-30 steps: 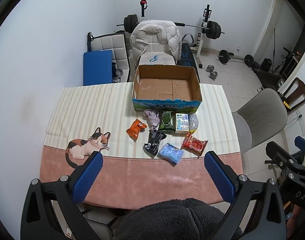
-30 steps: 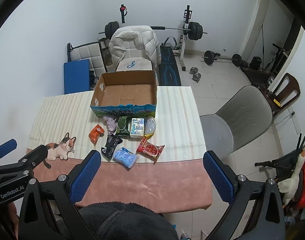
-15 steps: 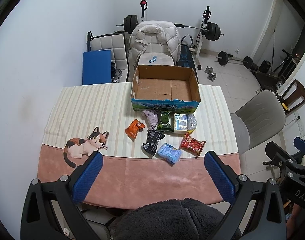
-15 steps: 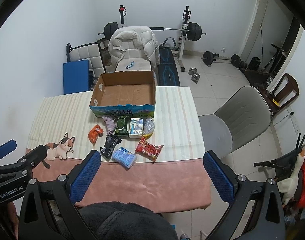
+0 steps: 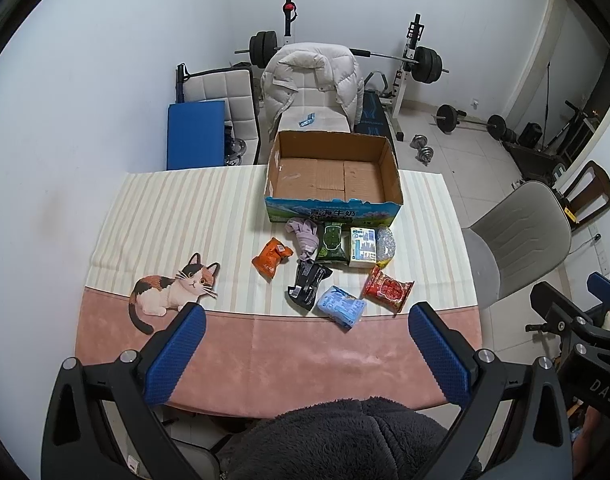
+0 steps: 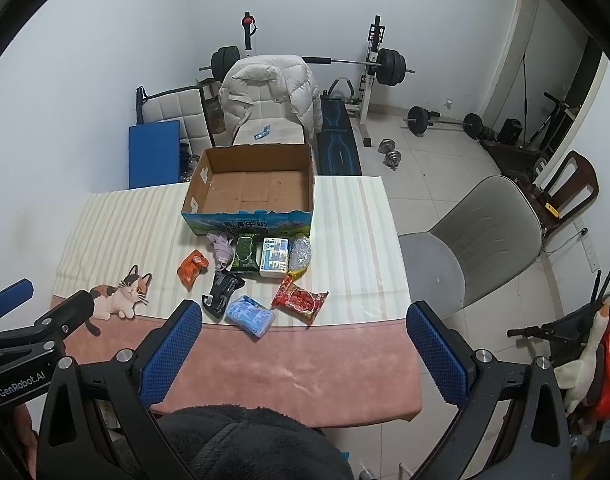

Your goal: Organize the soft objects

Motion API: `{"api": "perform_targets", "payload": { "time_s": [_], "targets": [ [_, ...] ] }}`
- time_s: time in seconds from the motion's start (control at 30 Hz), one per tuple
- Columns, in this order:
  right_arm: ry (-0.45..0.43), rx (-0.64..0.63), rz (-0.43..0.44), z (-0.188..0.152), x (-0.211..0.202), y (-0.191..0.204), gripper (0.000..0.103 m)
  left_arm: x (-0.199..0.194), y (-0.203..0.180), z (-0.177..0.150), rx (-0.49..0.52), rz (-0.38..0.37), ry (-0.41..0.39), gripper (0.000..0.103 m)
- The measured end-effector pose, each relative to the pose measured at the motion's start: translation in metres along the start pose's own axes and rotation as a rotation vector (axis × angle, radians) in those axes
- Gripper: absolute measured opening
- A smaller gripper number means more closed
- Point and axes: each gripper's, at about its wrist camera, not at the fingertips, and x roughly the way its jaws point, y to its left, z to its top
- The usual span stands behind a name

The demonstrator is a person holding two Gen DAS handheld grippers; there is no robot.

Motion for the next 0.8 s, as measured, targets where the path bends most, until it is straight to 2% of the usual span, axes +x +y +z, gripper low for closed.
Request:
{"api": "perform_targets", "payload": {
  "time_s": [0.8],
  "targets": [
    [-0.02, -0.01, -0.01, 0.001, -0.009, 0.011, 0.103, -0.003, 0.009, -0.001, -0.012, -0.017, -0.011, 0.103]
  ]
}}
